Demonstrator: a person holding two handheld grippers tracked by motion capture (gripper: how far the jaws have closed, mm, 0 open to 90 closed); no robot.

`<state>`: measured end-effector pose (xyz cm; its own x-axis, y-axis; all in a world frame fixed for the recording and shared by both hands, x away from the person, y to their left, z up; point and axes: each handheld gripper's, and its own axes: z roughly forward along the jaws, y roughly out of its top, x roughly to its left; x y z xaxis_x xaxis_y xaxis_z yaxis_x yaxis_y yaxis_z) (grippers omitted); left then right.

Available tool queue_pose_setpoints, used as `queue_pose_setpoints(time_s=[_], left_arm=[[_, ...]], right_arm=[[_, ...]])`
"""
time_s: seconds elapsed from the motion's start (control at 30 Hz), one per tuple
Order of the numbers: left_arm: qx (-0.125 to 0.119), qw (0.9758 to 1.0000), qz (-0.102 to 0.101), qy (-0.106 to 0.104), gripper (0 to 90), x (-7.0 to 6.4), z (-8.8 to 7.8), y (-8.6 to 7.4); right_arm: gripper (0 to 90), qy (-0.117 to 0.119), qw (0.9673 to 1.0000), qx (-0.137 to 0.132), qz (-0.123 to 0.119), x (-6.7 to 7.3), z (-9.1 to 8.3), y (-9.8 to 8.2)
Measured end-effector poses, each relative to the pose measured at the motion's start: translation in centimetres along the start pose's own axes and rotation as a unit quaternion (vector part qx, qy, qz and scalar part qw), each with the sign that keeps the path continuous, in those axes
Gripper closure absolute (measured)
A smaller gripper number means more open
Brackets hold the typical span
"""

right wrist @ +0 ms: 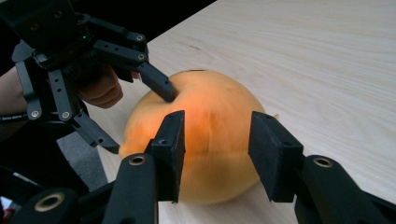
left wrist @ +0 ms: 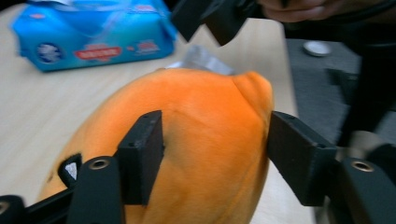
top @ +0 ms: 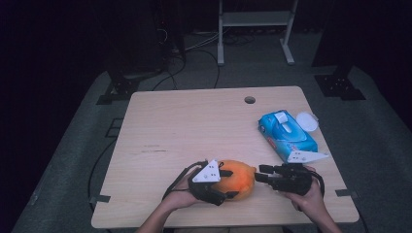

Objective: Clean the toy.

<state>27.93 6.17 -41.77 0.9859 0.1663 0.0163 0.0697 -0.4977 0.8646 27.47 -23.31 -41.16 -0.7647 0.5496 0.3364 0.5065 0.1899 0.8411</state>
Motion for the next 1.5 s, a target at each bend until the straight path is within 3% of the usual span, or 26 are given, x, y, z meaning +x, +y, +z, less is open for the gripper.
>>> queue_pose_setpoints(time_s=[0.07,0.3,0.37,0.57,0.67,0.83,0.97,1.27,1.5], left_arm=[[0.003,0.9998,-0.001,-0.018,39.6,0.0,-0.1,0.0],[-0.001,0.9988,-0.011,-0.048,39.4,0.1,-0.5,0.4],[-0.004,0.999,-0.011,-0.043,37.0,0.2,-0.8,0.7],[-0.02,0.9998,-0.003,0.01,22.4,0.9,-1.2,1.6],[-0.021,0.9995,-0.015,0.017,21.6,2.1,-0.6,2.0],[0.014,0.9996,-0.023,0.01,23.8,3.2,1.0,2.0],[0.023,0.9993,-0.027,-0.009,24.0,2.8,1.9,1.3],[0.044,0.9986,-0.029,-0.009,24.9,2.0,2.4,0.5],[0.051,0.998,-0.038,-0.004,40.2,2.2,2.5,-0.1]], right_arm=[[54.9,0.004,1.0,0.006,0.001,0.2,0.4,0.0],[54.4,0.011,0.9987,0.046,-0.02,1.0,1.7,-0.7],[53.9,0.011,0.9981,0.052,-0.03,1.4,1.8,-0.8],[53.4,0.019,0.9969,0.063,-0.043,1.9,1.8,-1.1],[53.2,0.021,0.9964,0.066,-0.048,1.9,1.7,-1.2],[50.6,0.022,0.9959,0.069,-0.053,2.0,1.4,-1.3],[49.9,0.023,0.9966,0.064,-0.048,1.7,0.3,-1.5],[49.6,0.017,0.999,0.039,-0.015,0.5,-1.5,-2.1],[48.4,0.008,0.9993,0.035,-0.005,0.0,-1.5,-2.1]])
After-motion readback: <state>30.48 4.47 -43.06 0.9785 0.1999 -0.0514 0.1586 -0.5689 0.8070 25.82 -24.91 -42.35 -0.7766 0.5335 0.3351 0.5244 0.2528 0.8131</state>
